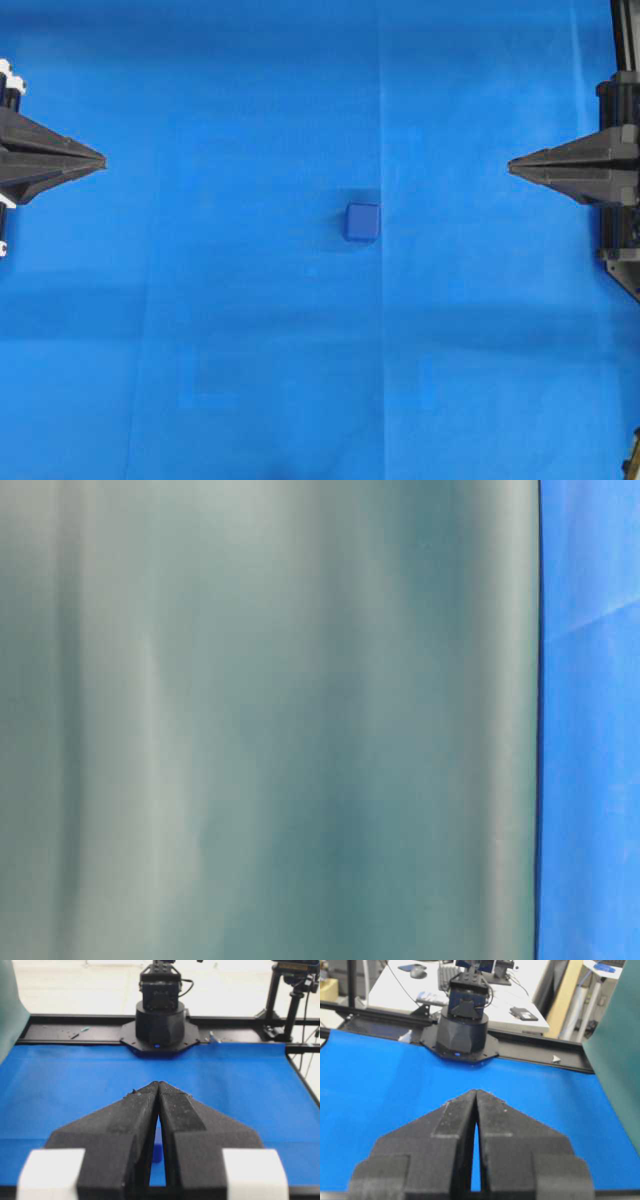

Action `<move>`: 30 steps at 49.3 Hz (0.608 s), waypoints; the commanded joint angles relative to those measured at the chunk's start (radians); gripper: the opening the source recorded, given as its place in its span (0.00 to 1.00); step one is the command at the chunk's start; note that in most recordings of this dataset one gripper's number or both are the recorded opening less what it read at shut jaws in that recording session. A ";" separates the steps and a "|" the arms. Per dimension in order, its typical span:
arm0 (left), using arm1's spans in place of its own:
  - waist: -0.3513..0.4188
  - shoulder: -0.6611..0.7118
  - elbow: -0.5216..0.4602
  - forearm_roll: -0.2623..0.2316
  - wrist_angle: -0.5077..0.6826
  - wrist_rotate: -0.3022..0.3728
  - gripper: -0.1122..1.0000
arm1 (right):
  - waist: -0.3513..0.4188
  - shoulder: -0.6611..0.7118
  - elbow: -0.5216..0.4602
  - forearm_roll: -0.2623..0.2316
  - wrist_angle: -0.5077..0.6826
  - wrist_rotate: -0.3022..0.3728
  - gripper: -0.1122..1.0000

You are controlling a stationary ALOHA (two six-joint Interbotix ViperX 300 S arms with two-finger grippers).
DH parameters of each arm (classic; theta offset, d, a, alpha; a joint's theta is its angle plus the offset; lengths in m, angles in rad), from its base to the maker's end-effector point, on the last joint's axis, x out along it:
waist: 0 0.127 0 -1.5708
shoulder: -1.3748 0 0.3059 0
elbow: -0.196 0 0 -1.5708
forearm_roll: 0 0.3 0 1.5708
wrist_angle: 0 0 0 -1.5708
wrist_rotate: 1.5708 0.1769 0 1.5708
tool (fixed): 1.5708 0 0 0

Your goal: Handover the blue block to the right arm after grasping it with the left arm, then place it in the designated position.

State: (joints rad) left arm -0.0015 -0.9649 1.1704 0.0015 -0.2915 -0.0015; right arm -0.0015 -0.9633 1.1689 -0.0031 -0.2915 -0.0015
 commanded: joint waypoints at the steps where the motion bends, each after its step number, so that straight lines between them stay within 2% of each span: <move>1: 0.006 0.011 -0.009 0.005 -0.003 -0.005 0.10 | 0.003 0.012 -0.014 0.000 -0.005 -0.011 0.11; 8: 0.006 0.017 -0.011 0.006 0.002 -0.002 0.10 | 0.005 0.023 -0.026 -0.008 0.035 -0.011 0.08; 30: 0.006 0.015 -0.014 0.008 0.002 -0.011 0.10 | 0.003 0.023 -0.035 -0.005 0.043 0.006 0.08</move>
State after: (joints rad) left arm 0.0015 -0.9557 1.1704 0.0061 -0.2853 -0.0107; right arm 0.0015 -0.9465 1.1612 -0.0092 -0.2454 0.0015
